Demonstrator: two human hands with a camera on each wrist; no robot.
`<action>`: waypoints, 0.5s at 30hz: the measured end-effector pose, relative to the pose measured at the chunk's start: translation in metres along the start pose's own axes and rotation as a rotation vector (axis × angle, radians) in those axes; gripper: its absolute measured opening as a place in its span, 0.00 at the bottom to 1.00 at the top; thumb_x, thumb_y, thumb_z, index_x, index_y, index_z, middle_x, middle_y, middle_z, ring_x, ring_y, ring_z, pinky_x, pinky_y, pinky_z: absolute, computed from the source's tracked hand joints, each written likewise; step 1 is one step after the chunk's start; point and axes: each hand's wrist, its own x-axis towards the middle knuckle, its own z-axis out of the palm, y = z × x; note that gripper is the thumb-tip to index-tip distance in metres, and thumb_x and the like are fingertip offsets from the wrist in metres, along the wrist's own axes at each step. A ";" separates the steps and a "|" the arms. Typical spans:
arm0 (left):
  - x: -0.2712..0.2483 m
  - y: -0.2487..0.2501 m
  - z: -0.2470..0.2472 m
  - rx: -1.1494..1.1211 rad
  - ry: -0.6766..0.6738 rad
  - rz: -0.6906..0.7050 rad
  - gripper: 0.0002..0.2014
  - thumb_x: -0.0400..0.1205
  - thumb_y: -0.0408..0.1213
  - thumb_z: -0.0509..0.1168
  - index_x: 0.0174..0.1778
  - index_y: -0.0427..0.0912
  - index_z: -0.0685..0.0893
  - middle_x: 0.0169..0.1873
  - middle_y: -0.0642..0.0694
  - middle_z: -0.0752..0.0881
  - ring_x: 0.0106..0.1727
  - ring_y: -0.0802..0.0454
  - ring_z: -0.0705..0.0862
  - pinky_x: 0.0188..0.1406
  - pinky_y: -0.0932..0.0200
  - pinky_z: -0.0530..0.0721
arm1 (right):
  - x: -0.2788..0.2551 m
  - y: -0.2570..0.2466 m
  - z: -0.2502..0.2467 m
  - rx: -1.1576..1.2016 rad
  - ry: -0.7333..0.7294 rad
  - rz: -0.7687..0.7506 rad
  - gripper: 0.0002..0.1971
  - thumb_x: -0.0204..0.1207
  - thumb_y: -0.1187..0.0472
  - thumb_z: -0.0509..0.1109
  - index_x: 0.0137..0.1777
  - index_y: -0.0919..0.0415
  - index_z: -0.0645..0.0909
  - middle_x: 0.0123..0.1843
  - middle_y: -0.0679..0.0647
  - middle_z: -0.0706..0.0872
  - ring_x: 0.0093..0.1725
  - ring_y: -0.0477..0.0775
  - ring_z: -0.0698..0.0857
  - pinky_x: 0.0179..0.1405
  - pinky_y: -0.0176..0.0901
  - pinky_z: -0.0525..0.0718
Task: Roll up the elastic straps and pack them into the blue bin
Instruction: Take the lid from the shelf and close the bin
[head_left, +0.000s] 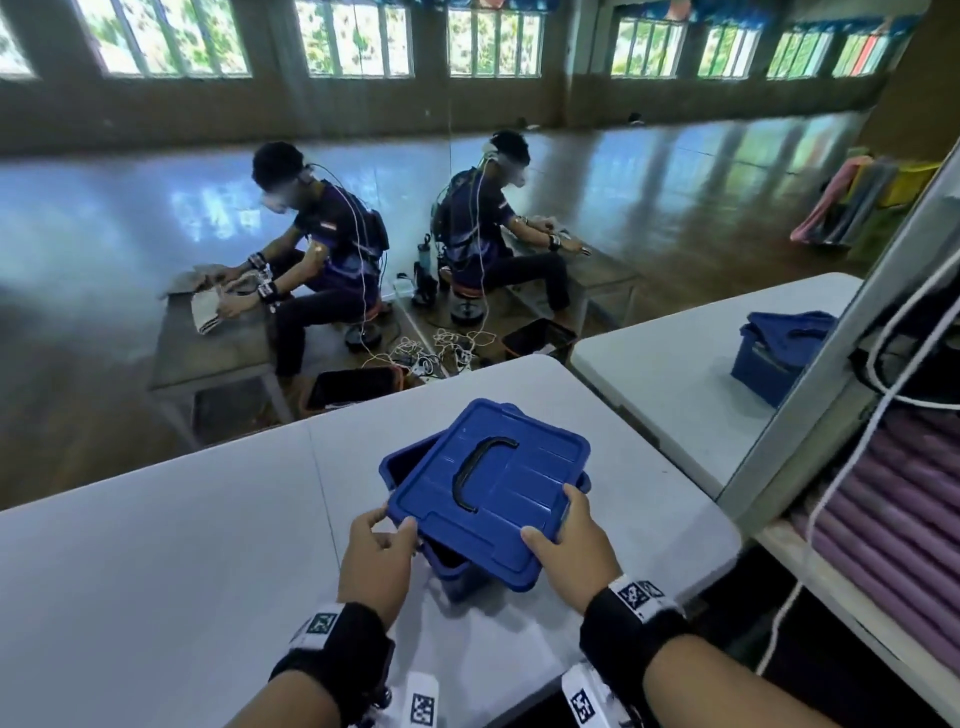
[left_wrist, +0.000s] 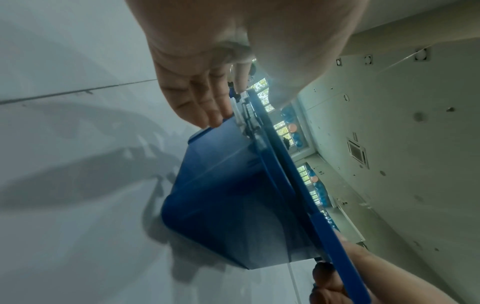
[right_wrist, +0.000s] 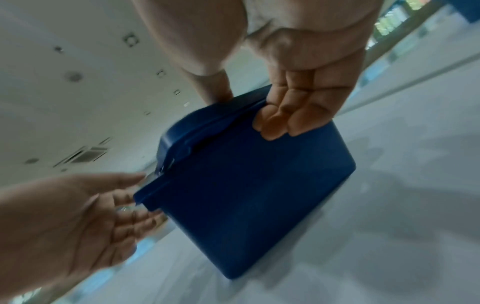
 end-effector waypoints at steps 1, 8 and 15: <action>-0.004 0.002 0.000 0.015 0.030 0.004 0.19 0.83 0.52 0.68 0.65 0.51 0.72 0.46 0.45 0.87 0.47 0.47 0.86 0.51 0.42 0.88 | -0.001 0.002 -0.001 -0.036 -0.012 -0.018 0.39 0.77 0.46 0.71 0.83 0.48 0.54 0.63 0.48 0.84 0.59 0.53 0.85 0.55 0.42 0.83; -0.013 0.014 0.009 0.184 0.196 0.054 0.17 0.77 0.51 0.76 0.50 0.48 0.78 0.44 0.48 0.82 0.46 0.49 0.84 0.47 0.53 0.82 | 0.036 0.003 -0.031 -0.354 0.187 -0.142 0.19 0.81 0.47 0.67 0.67 0.55 0.77 0.62 0.56 0.78 0.60 0.60 0.81 0.63 0.50 0.80; -0.008 0.022 0.017 0.239 0.284 0.052 0.12 0.78 0.48 0.76 0.46 0.48 0.80 0.39 0.50 0.86 0.41 0.54 0.85 0.41 0.57 0.79 | 0.103 0.001 -0.063 -0.452 -0.030 -0.243 0.26 0.81 0.56 0.65 0.78 0.56 0.70 0.78 0.57 0.74 0.73 0.63 0.75 0.75 0.56 0.74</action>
